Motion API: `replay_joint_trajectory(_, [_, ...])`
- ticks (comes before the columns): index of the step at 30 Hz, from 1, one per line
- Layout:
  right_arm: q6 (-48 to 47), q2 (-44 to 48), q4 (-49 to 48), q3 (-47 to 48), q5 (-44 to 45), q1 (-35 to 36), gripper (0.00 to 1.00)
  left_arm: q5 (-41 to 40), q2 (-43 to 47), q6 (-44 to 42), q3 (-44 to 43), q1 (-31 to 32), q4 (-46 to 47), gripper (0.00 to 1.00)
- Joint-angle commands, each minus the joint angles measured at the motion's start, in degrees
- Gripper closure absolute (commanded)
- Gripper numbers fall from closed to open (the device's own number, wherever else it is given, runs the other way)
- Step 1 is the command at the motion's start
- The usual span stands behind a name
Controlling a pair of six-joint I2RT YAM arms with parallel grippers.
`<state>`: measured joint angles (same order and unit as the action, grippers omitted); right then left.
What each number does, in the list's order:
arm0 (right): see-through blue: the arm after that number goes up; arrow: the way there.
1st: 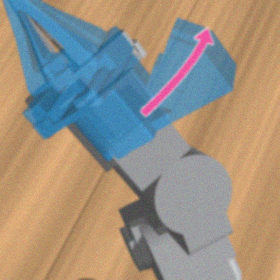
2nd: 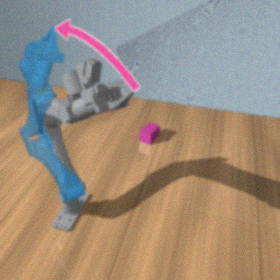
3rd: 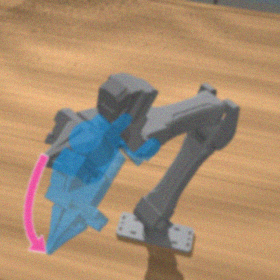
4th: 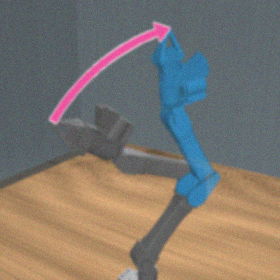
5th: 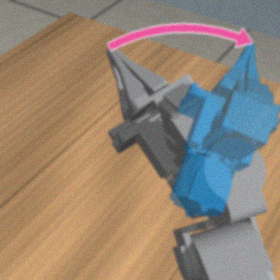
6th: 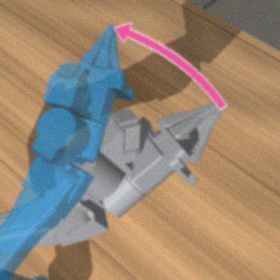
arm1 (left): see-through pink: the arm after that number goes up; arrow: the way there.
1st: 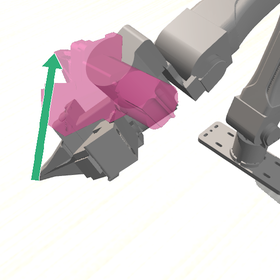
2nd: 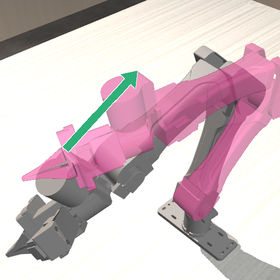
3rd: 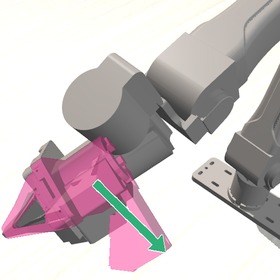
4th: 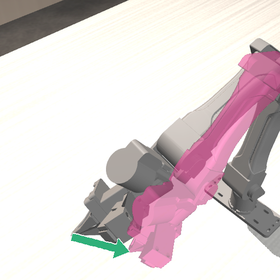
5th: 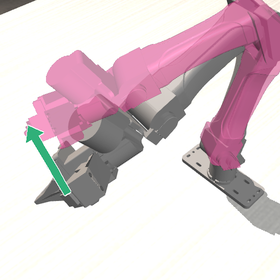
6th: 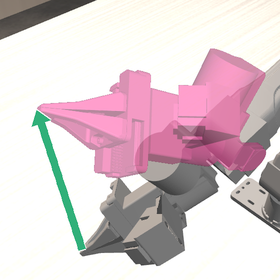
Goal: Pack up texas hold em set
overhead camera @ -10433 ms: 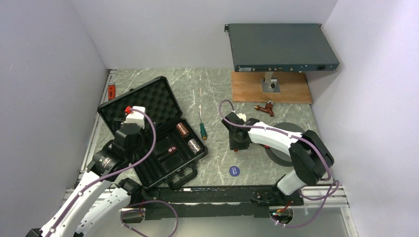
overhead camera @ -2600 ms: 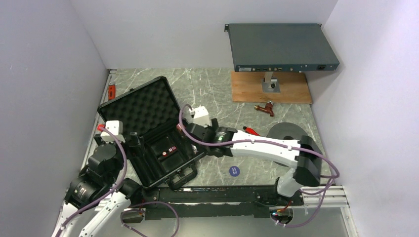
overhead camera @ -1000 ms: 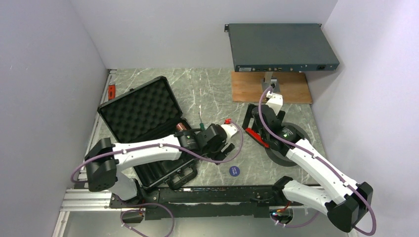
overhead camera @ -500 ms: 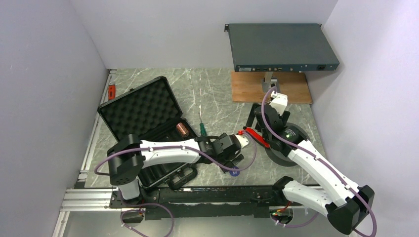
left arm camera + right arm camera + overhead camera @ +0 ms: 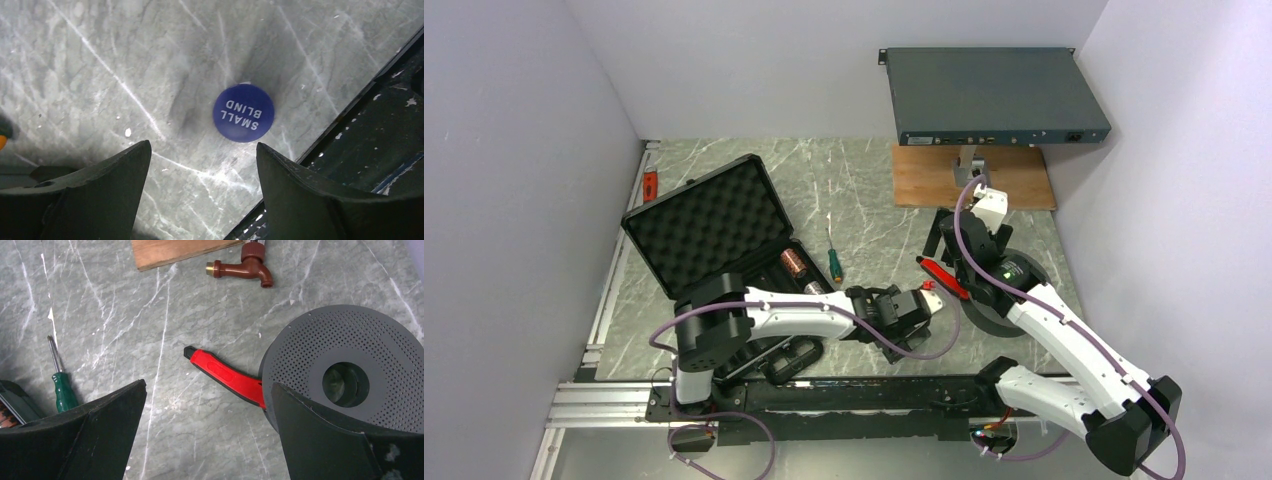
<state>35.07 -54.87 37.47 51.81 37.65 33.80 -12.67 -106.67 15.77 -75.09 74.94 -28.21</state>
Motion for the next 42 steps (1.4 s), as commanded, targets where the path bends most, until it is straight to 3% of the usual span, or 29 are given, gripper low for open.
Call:
replay_joint_trajectory(1, [-0.35,0.87,-1.3,-0.3,0.77,-0.38,0.0,1.7,-2.1,-0.04,-3.45,1.23,1.06,0.17])
replay_joint_trajectory(20, [-0.36,0.57,-2.55,-1.6,-0.88,-0.82,0.0,3.35,-9.08,1.77,-8.0,1.97,0.03,0.21])
replay_joint_trajectory(42, [-0.18,0.56,-3.37,-2.42,-1.62,-1.15,0.0,5.75,-9.23,6.53,-4.68,1.97,-0.62,0.45])
